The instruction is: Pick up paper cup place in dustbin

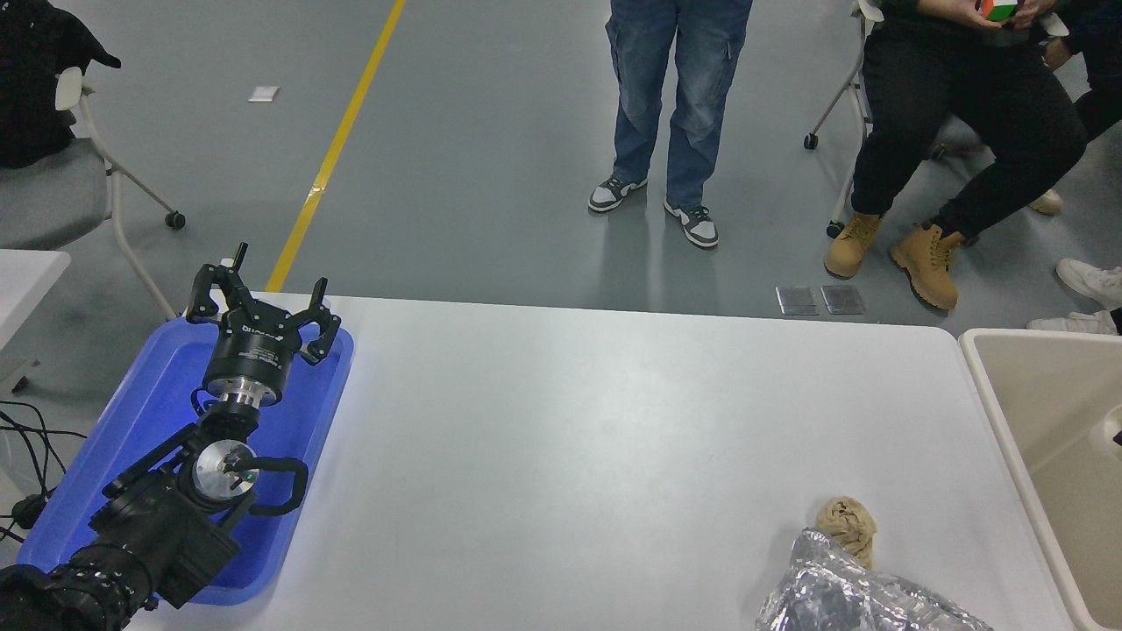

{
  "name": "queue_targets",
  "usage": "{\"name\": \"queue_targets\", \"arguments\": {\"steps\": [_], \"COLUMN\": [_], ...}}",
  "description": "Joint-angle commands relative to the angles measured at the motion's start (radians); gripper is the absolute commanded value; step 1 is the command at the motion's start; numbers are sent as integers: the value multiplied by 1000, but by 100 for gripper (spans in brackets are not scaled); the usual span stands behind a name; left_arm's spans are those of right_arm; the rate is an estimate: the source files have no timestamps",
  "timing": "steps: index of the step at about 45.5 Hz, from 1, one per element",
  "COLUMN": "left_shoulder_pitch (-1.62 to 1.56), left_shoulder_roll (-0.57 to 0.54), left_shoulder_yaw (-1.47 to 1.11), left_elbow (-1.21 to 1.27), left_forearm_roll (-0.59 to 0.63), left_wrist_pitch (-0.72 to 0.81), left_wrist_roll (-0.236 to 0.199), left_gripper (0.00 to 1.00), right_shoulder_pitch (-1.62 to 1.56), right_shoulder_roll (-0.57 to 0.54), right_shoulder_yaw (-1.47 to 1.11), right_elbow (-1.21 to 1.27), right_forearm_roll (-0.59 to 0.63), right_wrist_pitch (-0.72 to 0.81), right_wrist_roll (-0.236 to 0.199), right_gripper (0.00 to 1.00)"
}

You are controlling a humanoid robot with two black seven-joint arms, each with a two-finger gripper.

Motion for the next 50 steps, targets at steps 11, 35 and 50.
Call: {"name": "queue_targets", "arguments": {"steps": [11,35,50], "left_shoulder_pitch": [0,1,0], "left_shoulder_roll": [0,0,0], "left_shoulder_yaw": [0,0,0], "left_elbow": [0,0,0], "left_forearm_roll": [-1,1,1], "left_wrist_pitch": [1,-1,-1], "left_wrist_roll": [0,0,0], "left_gripper": [100,100,100], "right_shoulder_pitch": [-16,281,707], "right_shoulder_roll": [3,-65,-71], "right_shoulder_yaw": [27,-24,-212], "right_elbow": [-32,36,348], "right_forearm_roll": [-25,-32,-279], "right_wrist_pitch": [-65,-30,108], "right_wrist_roll": [1,4,4], "right_gripper": [99,100,100]}}
